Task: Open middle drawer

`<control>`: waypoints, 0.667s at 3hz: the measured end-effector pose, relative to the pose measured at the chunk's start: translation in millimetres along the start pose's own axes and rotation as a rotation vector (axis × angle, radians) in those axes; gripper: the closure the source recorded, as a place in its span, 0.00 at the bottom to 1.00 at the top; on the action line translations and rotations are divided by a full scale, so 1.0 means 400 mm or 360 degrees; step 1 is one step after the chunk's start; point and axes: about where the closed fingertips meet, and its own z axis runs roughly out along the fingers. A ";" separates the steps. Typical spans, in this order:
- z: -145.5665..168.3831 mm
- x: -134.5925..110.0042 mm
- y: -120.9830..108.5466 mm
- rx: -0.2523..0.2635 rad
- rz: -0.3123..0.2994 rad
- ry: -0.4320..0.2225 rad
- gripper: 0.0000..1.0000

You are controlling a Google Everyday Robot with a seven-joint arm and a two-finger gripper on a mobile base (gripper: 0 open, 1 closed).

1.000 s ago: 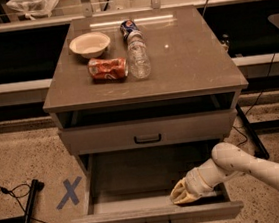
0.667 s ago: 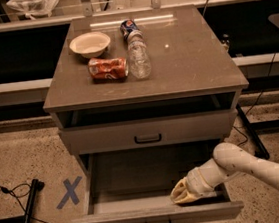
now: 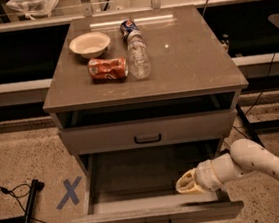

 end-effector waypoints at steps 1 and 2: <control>-0.090 -0.068 -0.004 0.0102 -0.0057 -0.0086 1.00; -0.087 -0.066 -0.001 0.0100 -0.0055 -0.0088 0.81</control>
Offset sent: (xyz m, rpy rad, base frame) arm 0.0014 -0.0099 0.0393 0.0464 -0.0612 -0.0256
